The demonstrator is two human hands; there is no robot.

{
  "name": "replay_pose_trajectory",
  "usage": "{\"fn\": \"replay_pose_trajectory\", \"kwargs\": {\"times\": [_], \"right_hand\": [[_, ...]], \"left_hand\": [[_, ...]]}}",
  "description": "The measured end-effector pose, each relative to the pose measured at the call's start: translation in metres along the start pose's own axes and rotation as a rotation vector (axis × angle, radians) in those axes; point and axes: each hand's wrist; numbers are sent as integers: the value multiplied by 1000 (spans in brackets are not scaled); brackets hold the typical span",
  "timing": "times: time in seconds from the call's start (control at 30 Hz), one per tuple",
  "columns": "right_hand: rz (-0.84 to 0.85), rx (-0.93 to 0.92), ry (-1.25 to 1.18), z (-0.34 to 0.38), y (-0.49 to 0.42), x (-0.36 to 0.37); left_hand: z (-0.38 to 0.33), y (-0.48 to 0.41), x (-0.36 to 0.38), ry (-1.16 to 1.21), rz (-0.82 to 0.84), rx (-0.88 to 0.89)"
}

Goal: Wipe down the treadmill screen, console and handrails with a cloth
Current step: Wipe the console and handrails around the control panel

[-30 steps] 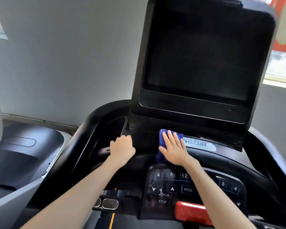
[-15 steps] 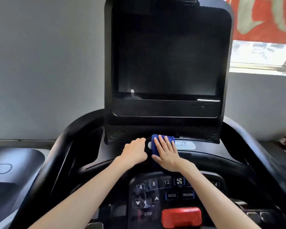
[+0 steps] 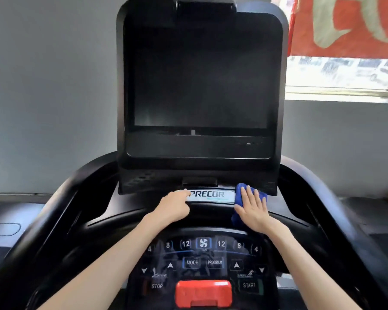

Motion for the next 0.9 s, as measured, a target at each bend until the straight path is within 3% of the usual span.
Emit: {"fn": "replay_pose_trajectory", "kwargs": {"times": [0.17,0.3,0.5,0.63,0.77,0.9], "right_hand": [[56,-296,79,66,-7,34],[49,-379,70,66,-8,37],[-130,-208,-92,-40,-2,-3],[-232,-84,-176,-104,9,-21],[-178,-51,-102,-88,3,-16],[-31,-301,-58,-26,-15,-4]], "left_hand": [[-15,-1,7,47,-52,-113],[-17,-6,9,19,-48,-175],[-34,-16,9,-47,-106,-215],[-59,-19,18,-85,-175,-62],[-75,-29,28,-201,-118,8],[-96,-35,26,-436,-59,67]]}}
Point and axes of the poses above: each hand's wrist, its own y-axis away from the middle knuckle, its own x-axis out of the palm, z = x × y, and after that the axes turned 15 degrees about -y, right-handed
